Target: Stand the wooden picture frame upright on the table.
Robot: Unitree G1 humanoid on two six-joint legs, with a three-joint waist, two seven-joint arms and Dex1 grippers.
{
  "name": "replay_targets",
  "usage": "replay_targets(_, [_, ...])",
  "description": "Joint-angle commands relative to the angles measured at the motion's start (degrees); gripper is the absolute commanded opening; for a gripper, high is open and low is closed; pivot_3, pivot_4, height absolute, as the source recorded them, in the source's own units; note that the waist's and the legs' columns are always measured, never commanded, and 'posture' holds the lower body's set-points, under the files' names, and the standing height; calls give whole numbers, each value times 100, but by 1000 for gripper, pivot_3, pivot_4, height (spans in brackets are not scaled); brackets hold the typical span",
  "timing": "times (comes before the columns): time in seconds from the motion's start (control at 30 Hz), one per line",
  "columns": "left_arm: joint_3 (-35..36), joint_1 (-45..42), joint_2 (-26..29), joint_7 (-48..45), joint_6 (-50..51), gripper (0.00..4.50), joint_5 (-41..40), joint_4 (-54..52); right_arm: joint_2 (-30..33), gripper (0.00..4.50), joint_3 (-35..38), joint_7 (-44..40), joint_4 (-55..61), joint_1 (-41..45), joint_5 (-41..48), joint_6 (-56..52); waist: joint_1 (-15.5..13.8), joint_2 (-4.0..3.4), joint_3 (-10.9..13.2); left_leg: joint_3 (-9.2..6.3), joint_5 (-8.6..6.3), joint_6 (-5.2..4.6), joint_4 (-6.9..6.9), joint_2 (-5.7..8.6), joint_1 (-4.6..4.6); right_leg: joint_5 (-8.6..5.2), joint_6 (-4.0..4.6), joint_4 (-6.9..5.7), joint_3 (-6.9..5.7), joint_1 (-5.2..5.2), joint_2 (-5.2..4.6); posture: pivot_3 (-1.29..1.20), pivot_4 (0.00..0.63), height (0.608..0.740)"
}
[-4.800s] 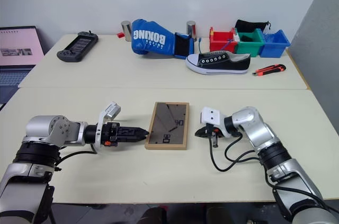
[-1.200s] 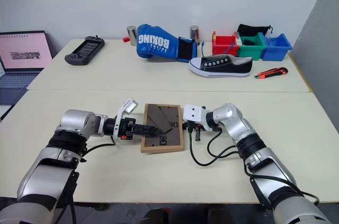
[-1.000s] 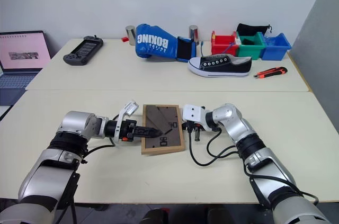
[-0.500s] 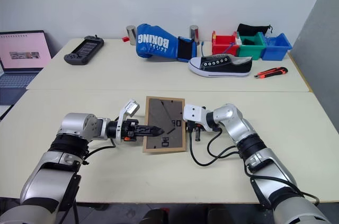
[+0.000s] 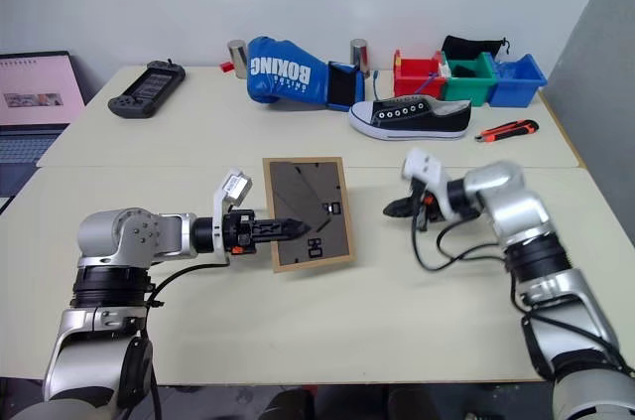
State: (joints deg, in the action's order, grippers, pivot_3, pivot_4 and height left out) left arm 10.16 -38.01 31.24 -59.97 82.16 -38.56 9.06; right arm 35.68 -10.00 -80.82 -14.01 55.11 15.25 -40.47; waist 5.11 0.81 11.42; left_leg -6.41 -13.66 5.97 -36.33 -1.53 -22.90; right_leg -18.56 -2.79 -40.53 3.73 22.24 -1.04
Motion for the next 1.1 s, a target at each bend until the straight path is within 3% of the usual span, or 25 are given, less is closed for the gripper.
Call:
replay_targets(0.03, [238,40,-18,202,-48,1348,-362,-571,-275,0,464,50,469,841,999,-1342,2,0,0,0,-2,-3,5,-3,4,0,0,1,-2,-1,1,0,150,740])
replay_targets(0.13, [228,-82,-141,366,-136,1348,-430,-519,-897,0,289,774,142,1188,792,-1372,-10,4,-2,-4,-7,-13,9,-5,9,0,0,0,-7,-5,2,0,150,740])
replay_targets(0.27, [199,-148,-146,432,-171,1348,-504,-493,-1092,0,180,1011,-8,1255,734,-1272,-52,11,2,-3,-6,-12,-2,1,-2,1,-1,-9,-6,1,-1,0,150,740])
replay_targets(0.63, [151,-150,-12,469,-296,1348,-598,-463,-1200,1971,-17,1048,-269,1366,754,-1229,-41,13,3,-2,2,3,19,6,-10,1,0,15,-9,6,-10,0,150,740])
replay_targets(0.77, [123,-152,-12,491,-321,1348,-622,-463,-1380,2913,-113,1176,-447,1383,643,-1135,-22,13,3,-1,2,3,20,6,-9,1,0,18,-9,6,-10,0,150,740])
replay_targets(1.1, [16,-162,-18,462,-402,1348,-660,-449,-1858,2913,-119,1302,-1023,1595,676,-1056,-15,13,3,1,3,3,18,3,-6,1,0,12,-8,5,-6,0,150,740])
